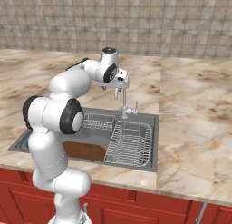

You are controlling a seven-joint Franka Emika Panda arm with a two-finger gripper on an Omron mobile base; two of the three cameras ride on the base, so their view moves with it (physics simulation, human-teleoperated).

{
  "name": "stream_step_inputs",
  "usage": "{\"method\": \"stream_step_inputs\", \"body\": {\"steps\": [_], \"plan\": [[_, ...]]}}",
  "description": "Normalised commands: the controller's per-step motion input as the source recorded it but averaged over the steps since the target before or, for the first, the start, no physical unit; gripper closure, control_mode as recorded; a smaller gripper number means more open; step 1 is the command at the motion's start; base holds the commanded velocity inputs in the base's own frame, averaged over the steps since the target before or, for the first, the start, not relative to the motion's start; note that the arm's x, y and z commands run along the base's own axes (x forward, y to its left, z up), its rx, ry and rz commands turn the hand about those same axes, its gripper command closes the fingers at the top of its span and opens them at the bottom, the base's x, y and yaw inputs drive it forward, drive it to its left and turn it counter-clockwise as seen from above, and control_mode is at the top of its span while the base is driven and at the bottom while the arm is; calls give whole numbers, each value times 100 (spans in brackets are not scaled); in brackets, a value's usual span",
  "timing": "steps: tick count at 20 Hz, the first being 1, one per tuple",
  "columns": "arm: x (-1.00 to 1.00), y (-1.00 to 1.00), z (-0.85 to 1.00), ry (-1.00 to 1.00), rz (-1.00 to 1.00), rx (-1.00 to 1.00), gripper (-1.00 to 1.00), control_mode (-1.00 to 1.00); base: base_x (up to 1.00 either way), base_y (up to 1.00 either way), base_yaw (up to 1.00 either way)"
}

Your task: Turn on the sink faucet with hot water and rinse the cutting board for ten seconds, then turn off the faucet. Push the cutting board to reach the water if necessary.

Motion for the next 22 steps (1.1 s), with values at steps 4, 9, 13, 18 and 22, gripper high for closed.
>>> {"method": "stream_step_inputs", "body": {"steps": [4,9,13,18,22], "plan": [[7,40,-14,1,0,-1,-100,-100,0,0,0],[7,42,-16,1,0,-1,-100,-100,0,0,0],[10,43,-11,2,0,0,-100,-100,0,0,0],[13,41,-9,3,0,0,-100,-100,0,0,0],[18,39,-9,2,0,0,-100,-100,0,0,0]]}}
